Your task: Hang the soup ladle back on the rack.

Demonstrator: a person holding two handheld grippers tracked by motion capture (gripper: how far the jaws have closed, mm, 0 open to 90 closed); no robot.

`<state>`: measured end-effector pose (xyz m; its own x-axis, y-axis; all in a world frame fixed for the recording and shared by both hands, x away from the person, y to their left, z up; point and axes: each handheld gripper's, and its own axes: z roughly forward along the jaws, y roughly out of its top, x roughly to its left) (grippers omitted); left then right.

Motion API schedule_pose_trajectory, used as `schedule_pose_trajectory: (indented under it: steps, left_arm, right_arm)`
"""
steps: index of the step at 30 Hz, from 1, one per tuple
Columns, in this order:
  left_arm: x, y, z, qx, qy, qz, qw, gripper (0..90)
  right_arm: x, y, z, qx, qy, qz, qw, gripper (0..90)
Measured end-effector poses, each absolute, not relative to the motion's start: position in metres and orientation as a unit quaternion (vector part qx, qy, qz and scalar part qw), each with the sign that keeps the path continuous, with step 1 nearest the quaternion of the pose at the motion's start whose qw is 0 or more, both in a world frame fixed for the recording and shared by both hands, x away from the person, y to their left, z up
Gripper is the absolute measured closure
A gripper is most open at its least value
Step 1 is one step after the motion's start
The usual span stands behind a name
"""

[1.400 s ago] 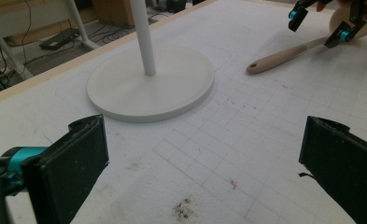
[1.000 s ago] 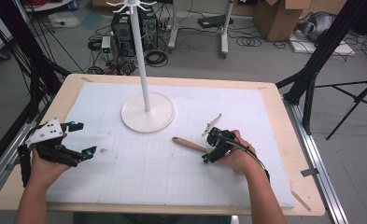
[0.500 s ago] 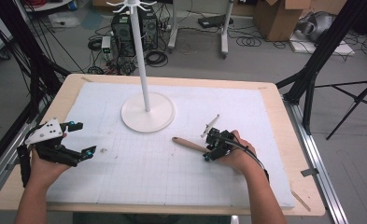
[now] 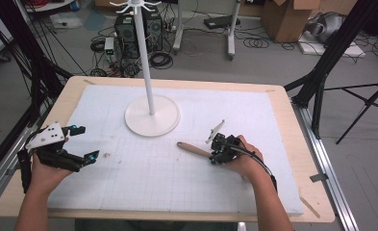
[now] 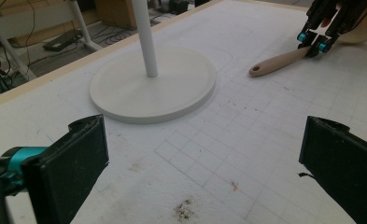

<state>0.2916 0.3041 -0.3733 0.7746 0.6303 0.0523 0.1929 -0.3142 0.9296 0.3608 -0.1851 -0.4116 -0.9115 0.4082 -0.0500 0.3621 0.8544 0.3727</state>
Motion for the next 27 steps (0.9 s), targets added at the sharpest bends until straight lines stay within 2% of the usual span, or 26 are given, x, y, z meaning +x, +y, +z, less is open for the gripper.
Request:
schedule_pose_trajectory:
  steps: [8,27]
  left_arm:
    - [0.291,0.306,-0.373,0.784,0.263,0.210,0.522,1.7]
    - [0.290,0.305,-0.372,0.784,0.262,0.209,0.523,1.7]
  right_arm:
    - [0.356,-0.191,-0.405,0.204,0.950,0.222,0.076,76.8]
    - [0.337,-0.229,-0.340,0.208,0.871,0.433,0.101,77.1]
